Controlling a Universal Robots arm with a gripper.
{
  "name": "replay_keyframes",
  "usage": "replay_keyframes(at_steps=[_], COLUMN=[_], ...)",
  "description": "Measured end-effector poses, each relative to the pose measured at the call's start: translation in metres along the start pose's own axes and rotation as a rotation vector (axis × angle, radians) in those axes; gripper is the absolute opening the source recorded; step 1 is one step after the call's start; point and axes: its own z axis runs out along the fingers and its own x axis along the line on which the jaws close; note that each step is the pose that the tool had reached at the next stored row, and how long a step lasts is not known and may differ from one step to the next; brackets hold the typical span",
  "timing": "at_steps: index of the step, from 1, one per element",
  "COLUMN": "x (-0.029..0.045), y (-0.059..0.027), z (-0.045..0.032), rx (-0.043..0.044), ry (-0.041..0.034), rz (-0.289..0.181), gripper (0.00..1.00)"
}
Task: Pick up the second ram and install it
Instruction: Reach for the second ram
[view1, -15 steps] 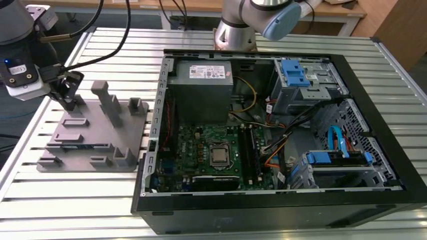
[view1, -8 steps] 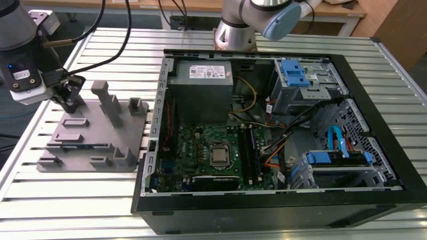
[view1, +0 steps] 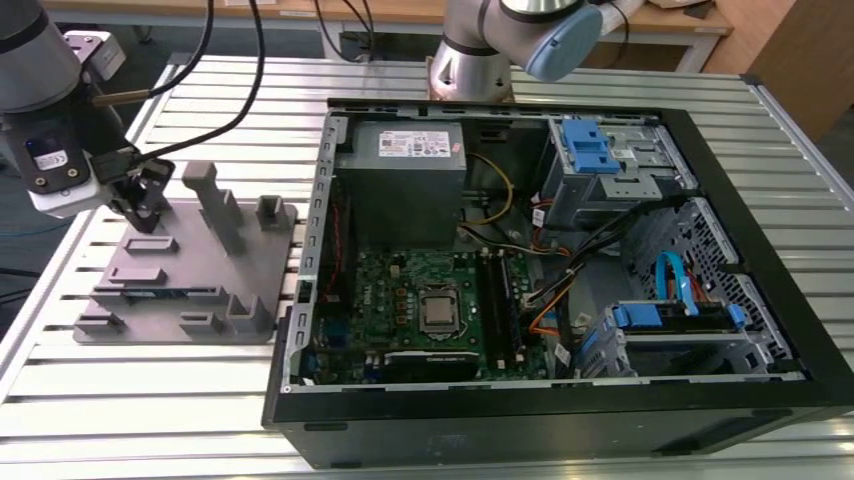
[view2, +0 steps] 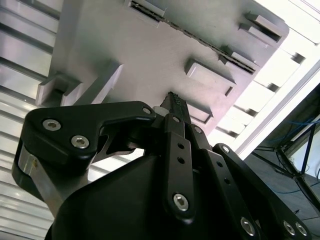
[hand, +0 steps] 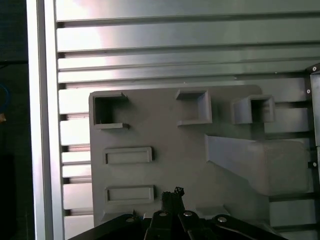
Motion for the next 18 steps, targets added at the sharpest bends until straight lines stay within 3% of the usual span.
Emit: replay_keyframes(at_steps=[18], x=[0.0002], y=[-0.0004], z=[0.0090], rx=[0.0005], ry=[-0.0001], rz=[0.000], gripper=[0.11])
